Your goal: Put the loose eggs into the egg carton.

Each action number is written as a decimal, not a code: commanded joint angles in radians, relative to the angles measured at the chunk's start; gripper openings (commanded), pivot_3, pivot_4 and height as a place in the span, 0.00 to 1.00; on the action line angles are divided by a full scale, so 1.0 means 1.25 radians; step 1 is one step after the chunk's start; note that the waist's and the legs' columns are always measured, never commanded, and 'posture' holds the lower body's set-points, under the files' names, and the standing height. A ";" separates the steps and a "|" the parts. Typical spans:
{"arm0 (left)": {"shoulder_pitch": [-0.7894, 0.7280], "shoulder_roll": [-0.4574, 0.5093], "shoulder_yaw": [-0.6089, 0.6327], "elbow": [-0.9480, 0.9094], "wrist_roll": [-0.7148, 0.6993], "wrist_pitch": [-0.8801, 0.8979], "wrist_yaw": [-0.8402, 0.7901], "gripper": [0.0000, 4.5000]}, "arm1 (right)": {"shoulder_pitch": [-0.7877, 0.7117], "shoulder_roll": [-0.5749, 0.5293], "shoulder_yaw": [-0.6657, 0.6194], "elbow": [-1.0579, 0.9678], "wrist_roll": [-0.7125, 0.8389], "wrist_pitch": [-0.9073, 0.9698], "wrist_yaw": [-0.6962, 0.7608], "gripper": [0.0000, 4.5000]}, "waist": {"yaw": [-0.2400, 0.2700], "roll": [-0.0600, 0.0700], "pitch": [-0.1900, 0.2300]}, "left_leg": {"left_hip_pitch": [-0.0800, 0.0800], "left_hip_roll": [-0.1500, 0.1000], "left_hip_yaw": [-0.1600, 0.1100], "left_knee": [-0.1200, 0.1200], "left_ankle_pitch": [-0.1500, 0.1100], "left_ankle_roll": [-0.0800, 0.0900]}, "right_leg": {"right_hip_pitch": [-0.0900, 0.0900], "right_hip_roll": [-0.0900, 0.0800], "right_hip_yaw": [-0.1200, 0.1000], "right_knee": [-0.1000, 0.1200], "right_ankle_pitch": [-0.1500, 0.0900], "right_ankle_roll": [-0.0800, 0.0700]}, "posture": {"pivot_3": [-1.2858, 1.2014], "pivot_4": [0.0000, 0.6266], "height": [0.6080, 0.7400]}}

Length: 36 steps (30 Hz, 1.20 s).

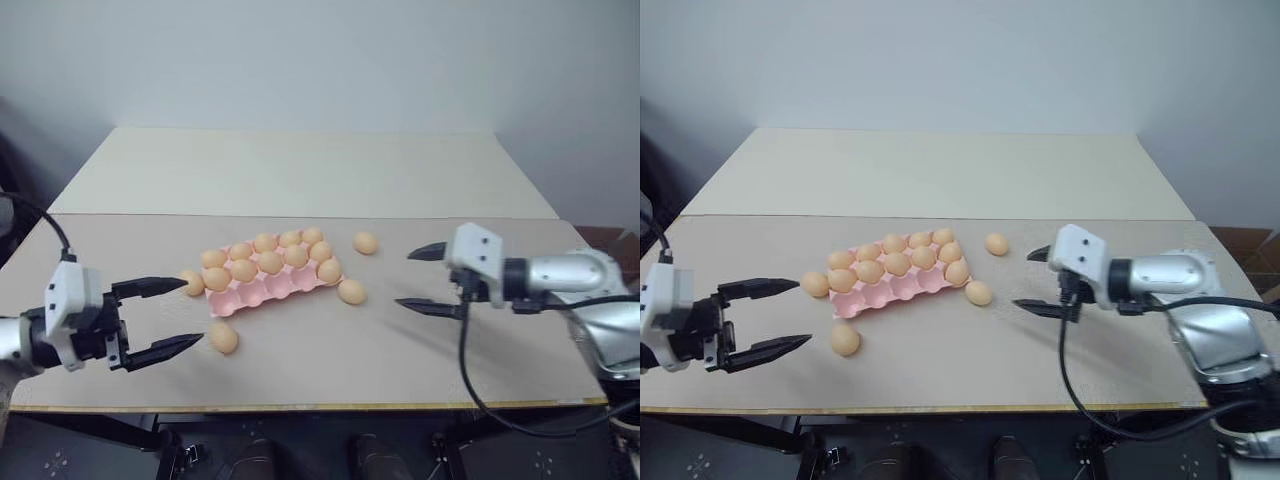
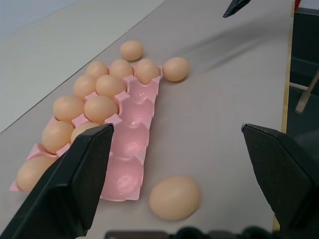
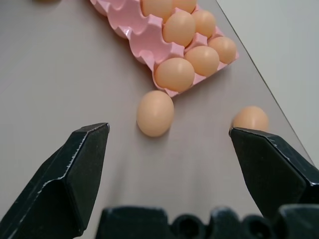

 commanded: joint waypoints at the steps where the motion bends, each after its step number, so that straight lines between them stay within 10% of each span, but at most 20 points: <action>1: -0.003 0.016 0.005 0.002 0.007 -0.019 -0.017 1.00 | -0.036 0.041 0.039 -0.003 -0.026 0.034 -0.046 1.00 | -0.001 0.000 0.000 | 0.000 0.000 0.000 0.000 0.000 0.000 | 0.000 0.000 0.000 0.000 0.001 -0.001 | 0.52 0.24 1.00; 20: 0.072 -0.021 0.010 -0.105 0.010 -0.017 0.040 1.00 | -0.169 0.268 0.204 0.312 -0.190 -0.006 -0.103 1.00 | -0.001 0.000 0.000 | 0.000 0.000 0.000 0.000 0.000 0.000 | 0.000 0.000 0.000 0.000 0.003 -0.001 | 0.52 0.24 1.00; 28: 0.104 -0.024 0.026 -0.122 0.012 -0.020 0.059 1.00 | -0.155 0.252 0.198 0.296 -0.208 0.005 -0.084 0.42 | -0.001 0.000 0.000 | 0.000 0.000 0.000 0.000 0.000 0.000 | 0.000 0.000 -0.001 0.000 0.002 -0.001 | 0.52 0.24 1.00; 36: 0.106 -0.025 0.030 -0.110 0.023 -0.030 0.063 1.00 | -0.144 0.190 0.163 0.186 -0.221 0.034 -0.108 0.36 | 0.000 0.000 0.000 | -0.001 0.000 0.000 0.000 0.000 0.000 | 0.000 0.000 -0.001 0.000 0.001 -0.001 | 0.52 0.24 1.00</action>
